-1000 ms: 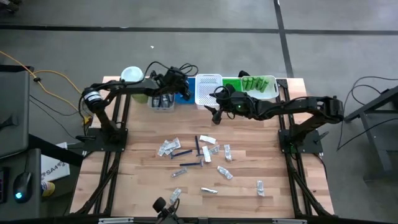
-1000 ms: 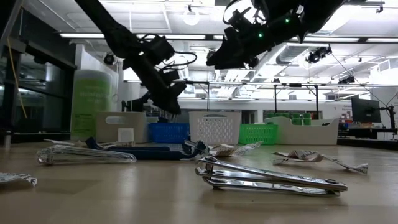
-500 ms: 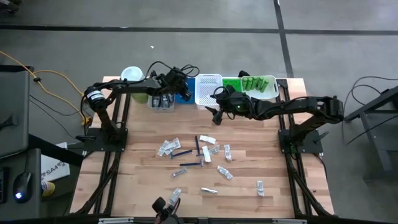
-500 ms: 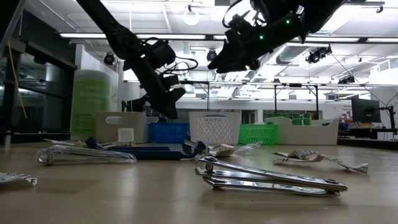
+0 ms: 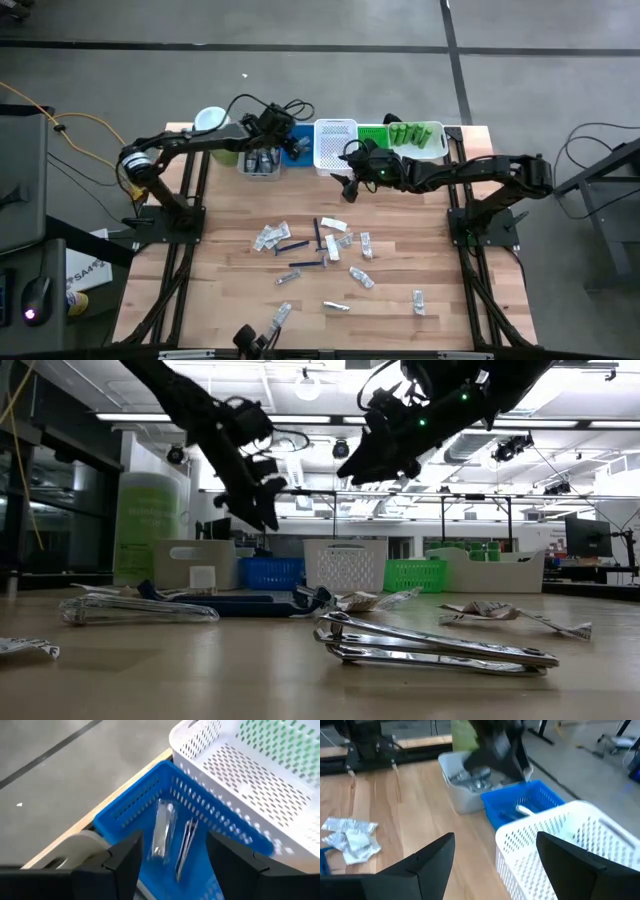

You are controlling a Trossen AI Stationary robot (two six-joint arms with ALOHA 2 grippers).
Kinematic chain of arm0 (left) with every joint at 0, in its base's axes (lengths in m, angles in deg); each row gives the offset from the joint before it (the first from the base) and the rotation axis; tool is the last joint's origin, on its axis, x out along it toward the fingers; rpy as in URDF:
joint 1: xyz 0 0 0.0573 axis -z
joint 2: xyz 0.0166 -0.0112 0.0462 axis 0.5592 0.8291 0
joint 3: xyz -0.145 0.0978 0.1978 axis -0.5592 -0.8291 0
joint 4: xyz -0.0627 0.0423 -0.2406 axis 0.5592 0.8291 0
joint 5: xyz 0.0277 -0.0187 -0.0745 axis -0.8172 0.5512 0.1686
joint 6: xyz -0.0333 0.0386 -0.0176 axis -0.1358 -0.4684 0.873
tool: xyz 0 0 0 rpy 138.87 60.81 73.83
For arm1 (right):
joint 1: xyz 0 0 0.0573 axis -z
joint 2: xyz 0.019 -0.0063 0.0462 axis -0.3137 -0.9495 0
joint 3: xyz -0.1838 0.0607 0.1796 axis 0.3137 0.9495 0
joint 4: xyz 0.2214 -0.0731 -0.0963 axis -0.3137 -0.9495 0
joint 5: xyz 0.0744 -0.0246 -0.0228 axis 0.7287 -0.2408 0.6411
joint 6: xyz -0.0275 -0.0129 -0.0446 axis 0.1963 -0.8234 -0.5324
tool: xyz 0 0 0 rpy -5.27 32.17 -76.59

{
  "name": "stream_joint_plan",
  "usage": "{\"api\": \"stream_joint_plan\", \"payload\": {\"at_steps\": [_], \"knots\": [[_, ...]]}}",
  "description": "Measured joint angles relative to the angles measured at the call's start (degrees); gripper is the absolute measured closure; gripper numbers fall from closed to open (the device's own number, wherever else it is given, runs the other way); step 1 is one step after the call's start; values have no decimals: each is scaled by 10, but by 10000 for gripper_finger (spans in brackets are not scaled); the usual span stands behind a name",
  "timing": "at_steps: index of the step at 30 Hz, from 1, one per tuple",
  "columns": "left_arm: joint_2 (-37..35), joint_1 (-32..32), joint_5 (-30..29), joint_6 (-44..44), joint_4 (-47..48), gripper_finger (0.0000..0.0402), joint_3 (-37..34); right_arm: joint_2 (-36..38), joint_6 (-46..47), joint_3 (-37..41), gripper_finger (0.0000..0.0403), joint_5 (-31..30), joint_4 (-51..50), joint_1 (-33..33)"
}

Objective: Pick & Place Travel size toiletries
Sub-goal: Put the top silver nail cutter into the blue bin

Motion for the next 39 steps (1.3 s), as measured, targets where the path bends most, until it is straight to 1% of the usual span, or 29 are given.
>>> {"api": "stream_joint_plan", "payload": {"at_steps": [4, 8, 18, 27, 31, 33, 36, 39], "knots": [[-39, 37, -3, 4, 86, 202, 0, 16, 9, 0, 128, 2, -39, -4], [-58, 102, -17, 15, 149, 214, 0, 35, 15, 0, 134, 2, -63, -17], [-62, 272, -29, 109, 263, 224, 0, 65, 74, 0, 140, 2, -173, -68], [-59, 440, -30, 210, 289, 224, 0, 65, 107, 0, 144, -2, -223, -138], [-57, 515, -30, 251, 281, 224, 0, 68, 124, 0, 144, -2, -229, -167], [-48, 550, -41, 266, 271, 224, 0, 68, 125, 0, 144, -2, -230, -182], [-39, 596, -54, 289, 270, 224, -1, 68, 128, 0, 144, -3, -230, -203], [-23, 629, -53, 312, 257, 224, -1, 68, 139, 0, 144, -26, -233, -226]]}}
